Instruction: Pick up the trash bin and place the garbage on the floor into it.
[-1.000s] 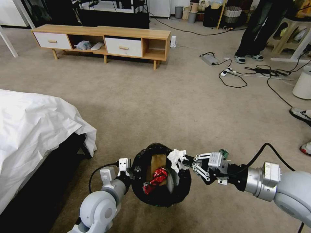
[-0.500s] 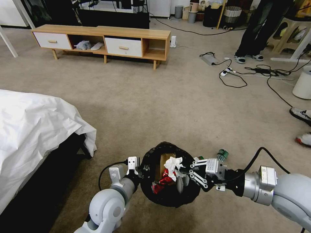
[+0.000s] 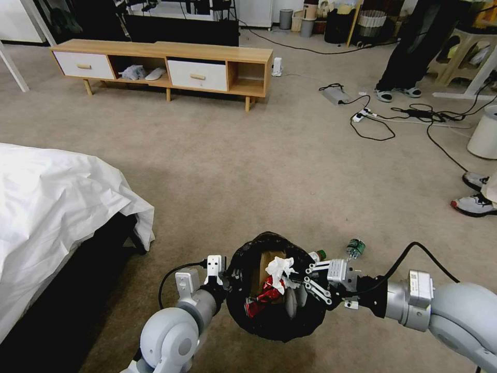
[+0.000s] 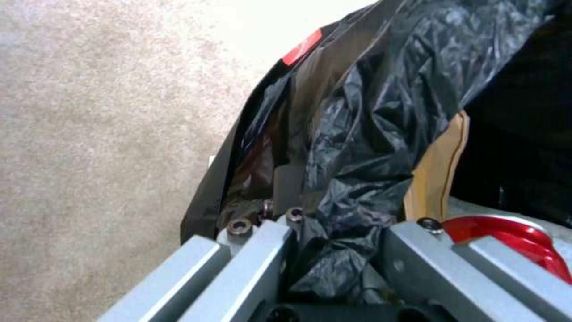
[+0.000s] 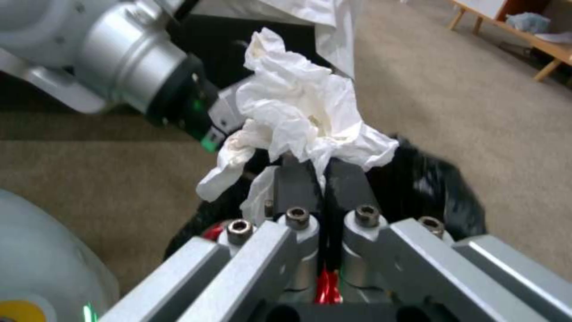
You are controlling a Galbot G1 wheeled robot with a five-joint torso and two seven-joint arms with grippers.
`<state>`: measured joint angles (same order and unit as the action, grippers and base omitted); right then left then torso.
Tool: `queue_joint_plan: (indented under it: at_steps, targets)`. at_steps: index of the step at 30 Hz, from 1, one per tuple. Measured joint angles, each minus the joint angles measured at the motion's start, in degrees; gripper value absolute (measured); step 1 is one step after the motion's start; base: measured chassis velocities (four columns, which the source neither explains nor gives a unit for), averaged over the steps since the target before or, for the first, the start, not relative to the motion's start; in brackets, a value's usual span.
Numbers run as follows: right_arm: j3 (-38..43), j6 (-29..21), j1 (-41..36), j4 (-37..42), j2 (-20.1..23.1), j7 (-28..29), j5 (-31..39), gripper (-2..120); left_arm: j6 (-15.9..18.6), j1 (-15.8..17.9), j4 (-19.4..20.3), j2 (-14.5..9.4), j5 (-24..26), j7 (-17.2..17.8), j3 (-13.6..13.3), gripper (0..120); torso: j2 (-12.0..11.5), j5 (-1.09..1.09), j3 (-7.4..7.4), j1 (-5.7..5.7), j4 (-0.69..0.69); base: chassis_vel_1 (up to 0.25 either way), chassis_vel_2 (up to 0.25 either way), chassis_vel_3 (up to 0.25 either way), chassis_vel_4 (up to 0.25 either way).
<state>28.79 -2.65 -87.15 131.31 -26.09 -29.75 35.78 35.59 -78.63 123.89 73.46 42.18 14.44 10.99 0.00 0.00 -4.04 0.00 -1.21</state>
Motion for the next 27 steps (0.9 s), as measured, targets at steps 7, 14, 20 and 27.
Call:
queue_joint_plan:
  at_steps: [7,14,20,27]
  targets:
    - [-2.1,0.8,1.0,-2.2,-1.1,0.0,-1.5,0,0.1,-0.3,1.3,-0.7,1.2,0.0,-0.1,0,0.0,0.0,0.0,0.0,0.0,0.0,0.0,0.0,0.0]
    - [-2.8,1.5,1.3,-4.0,-2.2,0.1,-3.0,0,0.1,-0.9,2.0,-1.2,1.2,-0.3,-0.1,0,0.0,0.0,0.0,0.0,0.0,0.0,0.0,0.0,0.0]
    - [-3.0,2.1,1.5,-5.3,-2.8,0.4,-3.7,0,0.1,-1.0,2.1,-1.4,1.2,-0.4,0.0,0,0.0,0.0,0.0,0.0,0.0,0.0,0.0,0.0,0.0]
    - [-1.1,2.3,1.4,-5.8,-2.9,0.8,-3.8,0,0.1,-1.3,1.8,-1.4,1.1,-0.5,0.1,0,0.0,0.0,0.0,0.0,0.0,0.0,0.0,0.0,0.0]
